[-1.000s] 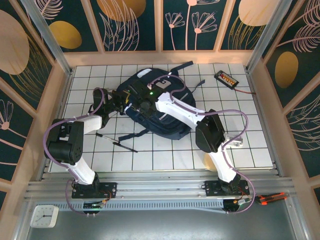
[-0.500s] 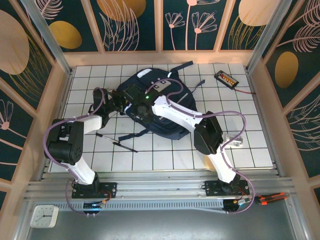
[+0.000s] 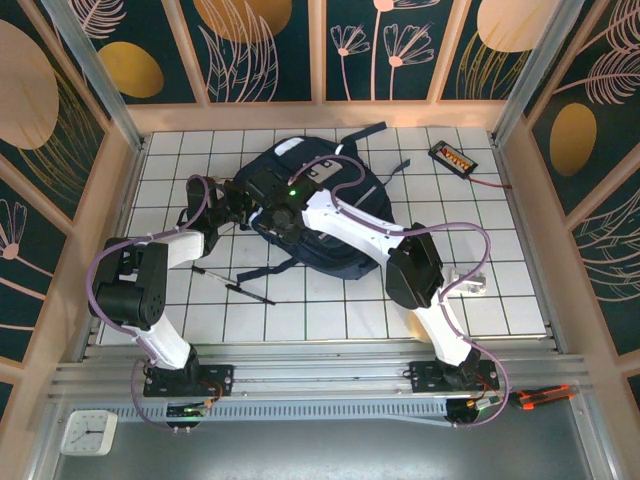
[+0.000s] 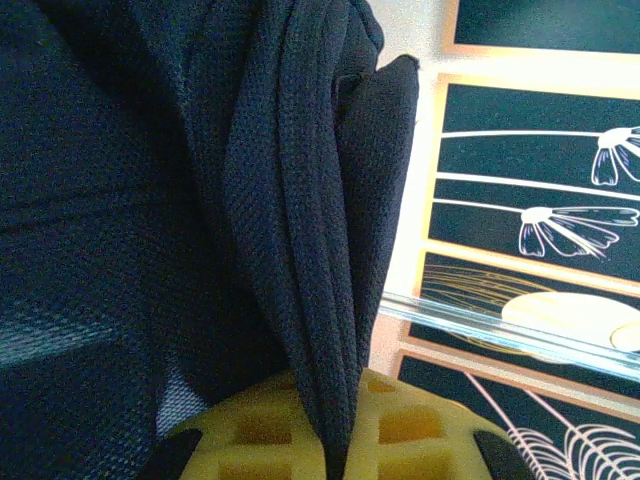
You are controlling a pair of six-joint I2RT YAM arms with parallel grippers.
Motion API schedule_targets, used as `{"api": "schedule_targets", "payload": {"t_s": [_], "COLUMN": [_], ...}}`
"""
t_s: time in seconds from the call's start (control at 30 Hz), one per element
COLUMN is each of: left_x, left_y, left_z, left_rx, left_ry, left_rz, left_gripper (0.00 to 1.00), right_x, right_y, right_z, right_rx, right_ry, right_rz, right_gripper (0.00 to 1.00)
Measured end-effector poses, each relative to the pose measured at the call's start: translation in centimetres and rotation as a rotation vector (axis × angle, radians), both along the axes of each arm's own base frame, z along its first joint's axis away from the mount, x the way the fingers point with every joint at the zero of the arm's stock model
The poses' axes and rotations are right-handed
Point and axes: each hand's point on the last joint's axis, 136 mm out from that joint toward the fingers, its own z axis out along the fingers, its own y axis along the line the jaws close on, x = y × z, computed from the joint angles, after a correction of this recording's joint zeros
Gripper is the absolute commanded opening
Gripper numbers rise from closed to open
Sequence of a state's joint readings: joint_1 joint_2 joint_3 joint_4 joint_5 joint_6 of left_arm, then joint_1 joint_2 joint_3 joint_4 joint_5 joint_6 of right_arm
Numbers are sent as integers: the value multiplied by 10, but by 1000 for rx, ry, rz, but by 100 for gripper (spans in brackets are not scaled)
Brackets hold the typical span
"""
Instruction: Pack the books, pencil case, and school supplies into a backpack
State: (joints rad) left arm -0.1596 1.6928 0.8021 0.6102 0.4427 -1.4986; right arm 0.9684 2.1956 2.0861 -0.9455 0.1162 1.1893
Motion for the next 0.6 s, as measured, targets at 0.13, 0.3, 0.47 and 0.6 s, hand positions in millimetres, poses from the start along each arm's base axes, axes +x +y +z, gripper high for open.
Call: {"api": "schedule_targets", "payload": {"t_s": [0.13,0.3,0.47,0.6], "left_x": [0,-1,-3,-5], "left_y": [-2,-6,-11,-12], "left_z": [1,2,5,7], "left_rx": [-1,-1,-2,-4], "left_ry": [-2,-4,-8,-12], "left_rz": [1,-3,-6,-5], "left_gripper": [0,0,0,0], "right_x": [1,2,2,2], "right_y": [0,-2,-9,-12], "right_z": [-2,-4,-14,-21], "right_rx": [-2,-3,-28,-43], "right_ry": [2,5,19,23], "right_rz": [-2,-12,-19,-25], "right_gripper": [42,36,35,29]}}
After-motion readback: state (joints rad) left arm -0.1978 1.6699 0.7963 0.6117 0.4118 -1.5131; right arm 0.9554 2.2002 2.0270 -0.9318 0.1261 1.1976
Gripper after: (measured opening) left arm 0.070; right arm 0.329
